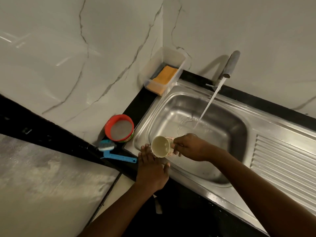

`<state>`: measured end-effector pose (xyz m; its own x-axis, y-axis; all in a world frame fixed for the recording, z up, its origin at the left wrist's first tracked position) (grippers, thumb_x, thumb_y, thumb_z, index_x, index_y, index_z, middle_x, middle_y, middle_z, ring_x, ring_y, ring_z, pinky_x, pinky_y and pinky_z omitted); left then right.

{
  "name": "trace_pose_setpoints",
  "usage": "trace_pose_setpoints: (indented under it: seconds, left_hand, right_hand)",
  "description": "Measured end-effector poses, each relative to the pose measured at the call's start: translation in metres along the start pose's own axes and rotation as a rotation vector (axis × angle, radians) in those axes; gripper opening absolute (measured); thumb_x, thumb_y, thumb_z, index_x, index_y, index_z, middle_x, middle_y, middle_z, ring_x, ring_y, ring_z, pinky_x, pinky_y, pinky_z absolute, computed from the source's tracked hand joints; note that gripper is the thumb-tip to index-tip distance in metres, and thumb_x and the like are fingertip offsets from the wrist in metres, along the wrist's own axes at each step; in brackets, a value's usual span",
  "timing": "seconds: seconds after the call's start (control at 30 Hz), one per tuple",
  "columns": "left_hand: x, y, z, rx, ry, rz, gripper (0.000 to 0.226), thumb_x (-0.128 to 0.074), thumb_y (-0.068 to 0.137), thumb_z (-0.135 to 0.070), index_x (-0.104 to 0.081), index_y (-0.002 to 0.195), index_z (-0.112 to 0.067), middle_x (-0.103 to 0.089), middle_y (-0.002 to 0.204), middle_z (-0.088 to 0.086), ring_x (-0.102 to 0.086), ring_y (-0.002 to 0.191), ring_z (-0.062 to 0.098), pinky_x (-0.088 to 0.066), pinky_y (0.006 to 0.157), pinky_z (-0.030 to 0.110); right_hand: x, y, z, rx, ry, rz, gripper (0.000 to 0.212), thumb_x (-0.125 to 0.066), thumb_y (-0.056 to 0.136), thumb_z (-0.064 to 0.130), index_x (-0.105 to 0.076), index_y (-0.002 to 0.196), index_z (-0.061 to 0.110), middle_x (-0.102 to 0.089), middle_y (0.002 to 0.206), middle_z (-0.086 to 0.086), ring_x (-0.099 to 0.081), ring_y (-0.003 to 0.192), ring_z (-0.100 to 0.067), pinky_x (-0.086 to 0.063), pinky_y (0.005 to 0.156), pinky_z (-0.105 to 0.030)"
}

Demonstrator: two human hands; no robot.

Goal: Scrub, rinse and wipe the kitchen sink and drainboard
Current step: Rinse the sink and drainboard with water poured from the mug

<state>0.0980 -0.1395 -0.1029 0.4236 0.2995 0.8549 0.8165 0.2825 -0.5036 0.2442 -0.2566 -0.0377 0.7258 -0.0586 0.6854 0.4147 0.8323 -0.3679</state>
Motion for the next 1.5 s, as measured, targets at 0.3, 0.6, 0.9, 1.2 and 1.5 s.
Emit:
trace_pose_setpoints:
  seconds: [0.3,0.6,0.9,1.2,1.5]
  left_hand:
    - [-0.008,-0.019,-0.029,-0.262,0.056,0.114,0.082,-0.010,0.106,-0.058,-0.001,0.165,-0.003,0.004,0.173,0.022,0.008,0.161,0.036,0.003,0.131,0.051]
    - [0.007,-0.006,-0.001,-0.053,0.050,0.064,0.090,-0.019,0.105,-0.064,0.003,0.164,-0.001,0.011,0.171,0.025,0.013,0.159,0.041,0.000,0.131,0.053]
    - [-0.017,-0.033,-0.061,-0.326,0.141,0.120,0.077,-0.018,0.107,-0.058,-0.011,0.166,-0.008,-0.005,0.172,0.024,0.004,0.161,0.037,0.003,0.129,0.058]
    - [-0.014,-0.023,-0.056,-0.497,0.186,0.131,0.064,-0.022,0.110,-0.049,-0.012,0.167,-0.021,-0.009,0.175,0.009,-0.005,0.162,0.028,-0.001,0.131,0.048]
    - [-0.034,-0.046,-0.111,-0.826,0.259,0.223,0.070,-0.020,0.109,-0.056,-0.004,0.167,-0.021,0.001,0.176,0.007,0.004,0.162,0.025,0.001,0.128,0.059]
  right_hand:
    - [0.000,-0.043,-0.041,-0.096,0.404,-0.058,0.032,-0.054,0.108,0.029,-0.075,0.098,0.006,-0.078,0.089,-0.003,-0.077,0.080,-0.022,-0.062,0.081,-0.048]
    - [-0.003,-0.067,-0.061,-0.137,0.343,-0.070,0.034,-0.055,0.107,0.033,-0.075,0.095,0.009,-0.079,0.086,0.003,-0.076,0.077,-0.015,-0.062,0.081,-0.046]
    - [0.000,-0.084,-0.049,0.019,0.088,-0.019,0.028,-0.054,0.107,0.027,-0.073,0.092,0.012,-0.076,0.084,0.008,-0.071,0.077,-0.004,-0.057,0.078,-0.031]
    - [0.006,-0.194,-0.076,-0.360,0.570,-0.250,0.031,-0.056,0.107,0.023,-0.076,0.092,0.003,-0.079,0.087,-0.011,-0.077,0.083,-0.031,-0.062,0.085,-0.050]
    - [-0.012,-0.257,-0.059,-0.512,0.472,-0.352,0.032,-0.057,0.107,0.024,-0.076,0.083,0.013,-0.079,0.086,-0.002,-0.077,0.078,-0.024,-0.062,0.083,-0.051]
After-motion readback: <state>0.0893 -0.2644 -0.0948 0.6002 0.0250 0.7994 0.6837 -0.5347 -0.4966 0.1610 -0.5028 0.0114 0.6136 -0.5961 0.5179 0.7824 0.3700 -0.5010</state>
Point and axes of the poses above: each hand's wrist, its own y-axis towards the middle knuckle, its own x-axis out of the back of the hand, z = x × y, the point moved 4 cm from there along y, towards the middle knuckle
